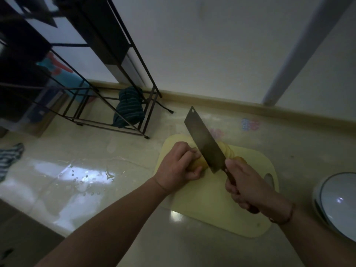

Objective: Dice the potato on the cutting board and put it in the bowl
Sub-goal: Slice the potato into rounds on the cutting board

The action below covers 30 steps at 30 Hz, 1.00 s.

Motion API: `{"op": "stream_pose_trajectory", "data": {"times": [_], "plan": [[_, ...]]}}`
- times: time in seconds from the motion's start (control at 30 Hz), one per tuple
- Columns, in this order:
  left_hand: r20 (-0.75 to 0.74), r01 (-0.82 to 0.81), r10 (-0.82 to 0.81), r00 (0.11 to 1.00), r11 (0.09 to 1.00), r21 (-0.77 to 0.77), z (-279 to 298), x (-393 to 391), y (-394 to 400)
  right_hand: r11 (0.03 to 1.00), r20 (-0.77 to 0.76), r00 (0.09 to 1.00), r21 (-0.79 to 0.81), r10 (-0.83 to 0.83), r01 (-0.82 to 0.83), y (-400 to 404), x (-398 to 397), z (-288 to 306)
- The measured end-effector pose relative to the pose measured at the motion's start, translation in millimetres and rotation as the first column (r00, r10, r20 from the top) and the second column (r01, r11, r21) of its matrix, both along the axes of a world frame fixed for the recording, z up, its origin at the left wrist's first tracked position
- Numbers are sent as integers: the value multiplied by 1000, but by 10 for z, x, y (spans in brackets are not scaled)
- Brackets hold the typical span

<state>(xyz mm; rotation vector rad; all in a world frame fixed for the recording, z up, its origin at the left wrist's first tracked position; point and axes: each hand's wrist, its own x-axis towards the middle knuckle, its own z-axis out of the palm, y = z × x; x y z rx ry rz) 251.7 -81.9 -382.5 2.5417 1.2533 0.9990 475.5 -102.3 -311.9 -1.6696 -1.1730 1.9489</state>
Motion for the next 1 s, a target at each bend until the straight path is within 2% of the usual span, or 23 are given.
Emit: {"op": "stream_pose_trajectory", "data": {"times": [0.1, 0.23, 0.43, 0.53, 0.6, 0.67, 0.73, 0.83, 1.0], "plan": [[13, -28, 28, 1000, 1000, -5, -11, -2, -65, 977, -116, 991, -210, -66, 40, 110, 152, 13], [11, -59, 60, 998, 997, -42, -5, 4, -126, 931, -245, 959, -362, -145, 48, 175, 301, 46], [0, -50, 50, 999, 996, -75, 53, -16, -159, 948, -259, 959, -317, -116, 29, 171, 413, 253], [-3, -84, 84, 996, 989, -119, 73, -36, -215, 982, -212, 971, -174, -111, 75, 78, 350, 370], [0, -92, 92, 996, 986, -136, 98, -26, -254, 996, -131, 988, 21, -80, 83, -27, 272, 382], [13, -91, 93, 996, 988, -126, 112, -12, -281, 932, 106, 994, 357, 18, -55, -143, 213, 355], [22, -98, 101, 995, 990, -105, 109, 1, -300, 813, 331, 942, 530, 64, -241, -253, 180, 321], [12, -115, 116, 993, 991, -70, 92, 12, -324, 747, 460, 884, 559, 83, -361, -387, 75, 370], [15, -136, 137, 990, 988, -72, 71, 30, -351, 749, 448, 891, 565, 76, -348, -451, 11, 364]]}}
